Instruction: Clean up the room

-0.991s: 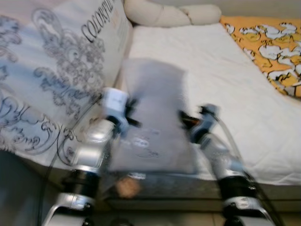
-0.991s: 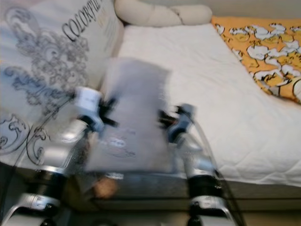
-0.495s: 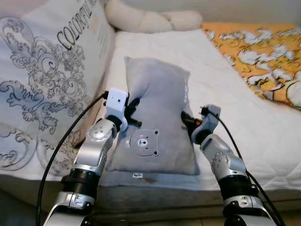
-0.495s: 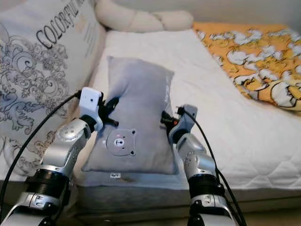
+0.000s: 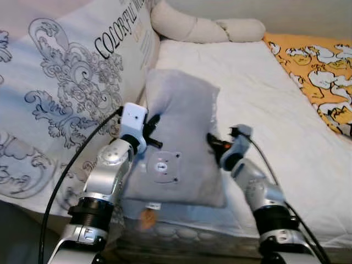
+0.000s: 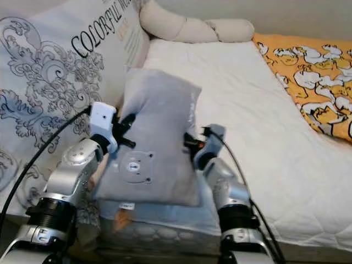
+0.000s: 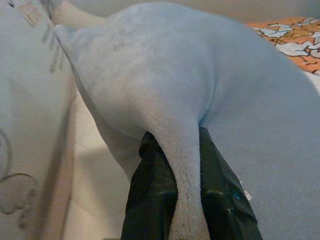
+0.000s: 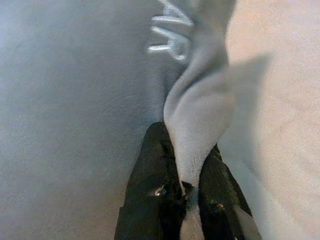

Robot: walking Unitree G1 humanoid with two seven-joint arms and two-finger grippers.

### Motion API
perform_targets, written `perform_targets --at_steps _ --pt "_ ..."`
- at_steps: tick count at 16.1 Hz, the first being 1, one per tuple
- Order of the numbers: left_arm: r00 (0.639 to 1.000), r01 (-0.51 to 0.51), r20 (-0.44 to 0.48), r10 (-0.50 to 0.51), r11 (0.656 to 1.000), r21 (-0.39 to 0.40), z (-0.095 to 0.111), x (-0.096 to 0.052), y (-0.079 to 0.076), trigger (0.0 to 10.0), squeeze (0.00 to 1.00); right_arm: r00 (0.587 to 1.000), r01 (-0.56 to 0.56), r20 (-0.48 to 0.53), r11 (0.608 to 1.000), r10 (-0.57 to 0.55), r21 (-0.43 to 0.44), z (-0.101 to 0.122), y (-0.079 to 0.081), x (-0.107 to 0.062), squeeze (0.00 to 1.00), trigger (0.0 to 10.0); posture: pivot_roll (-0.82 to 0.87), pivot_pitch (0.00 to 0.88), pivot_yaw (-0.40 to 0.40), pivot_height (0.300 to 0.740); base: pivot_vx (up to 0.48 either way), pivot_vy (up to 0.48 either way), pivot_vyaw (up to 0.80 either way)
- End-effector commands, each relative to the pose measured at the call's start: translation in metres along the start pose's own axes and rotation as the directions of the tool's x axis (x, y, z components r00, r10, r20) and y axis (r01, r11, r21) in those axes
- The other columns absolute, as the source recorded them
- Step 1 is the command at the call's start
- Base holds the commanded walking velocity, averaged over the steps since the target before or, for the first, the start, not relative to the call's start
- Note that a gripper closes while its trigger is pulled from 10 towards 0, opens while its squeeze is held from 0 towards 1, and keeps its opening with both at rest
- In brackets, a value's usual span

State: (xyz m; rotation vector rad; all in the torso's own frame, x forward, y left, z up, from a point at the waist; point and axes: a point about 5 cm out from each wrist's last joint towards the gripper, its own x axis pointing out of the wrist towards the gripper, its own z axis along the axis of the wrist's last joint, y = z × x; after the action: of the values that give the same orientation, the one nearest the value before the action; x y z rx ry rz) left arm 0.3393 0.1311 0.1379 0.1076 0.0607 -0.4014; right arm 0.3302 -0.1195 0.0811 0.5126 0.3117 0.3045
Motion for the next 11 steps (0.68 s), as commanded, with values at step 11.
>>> perform_targets --at_steps 11 --pt "1.000 -0.007 -0.023 0.016 0.932 0.361 0.035 0.038 0.045 10.0 0.00 0.987 -0.089 0.125 0.990 0.102 -0.105 0.018 -0.004 -0.014 1.00 10.0 0.04 0.000 0.045 0.740 0.000 0.000 0.00"
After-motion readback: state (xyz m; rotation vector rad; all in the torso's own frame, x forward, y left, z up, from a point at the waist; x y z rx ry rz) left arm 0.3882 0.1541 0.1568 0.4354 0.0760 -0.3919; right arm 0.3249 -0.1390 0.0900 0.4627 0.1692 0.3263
